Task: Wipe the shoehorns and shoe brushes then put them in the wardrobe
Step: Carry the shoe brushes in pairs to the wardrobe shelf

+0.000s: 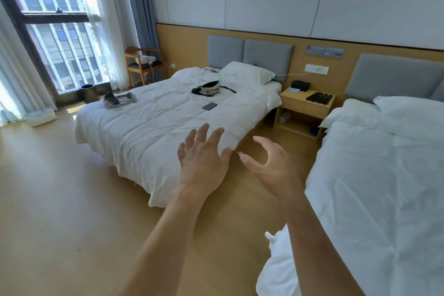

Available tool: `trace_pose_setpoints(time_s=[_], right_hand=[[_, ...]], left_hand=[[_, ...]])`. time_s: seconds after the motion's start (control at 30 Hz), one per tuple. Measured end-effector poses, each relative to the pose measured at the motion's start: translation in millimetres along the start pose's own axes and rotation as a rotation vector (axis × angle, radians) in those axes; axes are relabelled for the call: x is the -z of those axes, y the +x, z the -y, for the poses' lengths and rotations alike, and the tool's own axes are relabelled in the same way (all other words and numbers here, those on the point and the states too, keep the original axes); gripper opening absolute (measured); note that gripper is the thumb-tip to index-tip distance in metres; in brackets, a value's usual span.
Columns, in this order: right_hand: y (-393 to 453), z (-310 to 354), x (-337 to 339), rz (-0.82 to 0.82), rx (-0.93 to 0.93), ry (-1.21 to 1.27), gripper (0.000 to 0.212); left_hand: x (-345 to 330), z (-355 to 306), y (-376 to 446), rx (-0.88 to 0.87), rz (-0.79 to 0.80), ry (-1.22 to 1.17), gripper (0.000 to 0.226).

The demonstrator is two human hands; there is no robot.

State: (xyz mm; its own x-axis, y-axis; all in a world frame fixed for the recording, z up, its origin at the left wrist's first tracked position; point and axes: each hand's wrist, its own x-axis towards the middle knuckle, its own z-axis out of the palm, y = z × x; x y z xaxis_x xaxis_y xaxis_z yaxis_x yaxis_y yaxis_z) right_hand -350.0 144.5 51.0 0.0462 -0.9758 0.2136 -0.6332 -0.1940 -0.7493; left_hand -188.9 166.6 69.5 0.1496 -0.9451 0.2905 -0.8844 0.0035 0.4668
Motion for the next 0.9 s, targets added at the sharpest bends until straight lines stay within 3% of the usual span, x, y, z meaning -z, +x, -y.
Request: trace_pose_setpoints(time_s=[0.4, 0.9], right_hand=[[163.0, -30.7, -12.4, -0.232, -0.295, -0.174, 0.064], [445.6, -142.6, 3.9, -0.290, -0.312, -0.115, 0.060]], left_hand=[[-73.1, 0.0, 205.4, -0.296, 0.173, -0.066, 0.050], [-198.0, -70.9, 477.9, -0.348, 0.166, -0.043, 0.050]])
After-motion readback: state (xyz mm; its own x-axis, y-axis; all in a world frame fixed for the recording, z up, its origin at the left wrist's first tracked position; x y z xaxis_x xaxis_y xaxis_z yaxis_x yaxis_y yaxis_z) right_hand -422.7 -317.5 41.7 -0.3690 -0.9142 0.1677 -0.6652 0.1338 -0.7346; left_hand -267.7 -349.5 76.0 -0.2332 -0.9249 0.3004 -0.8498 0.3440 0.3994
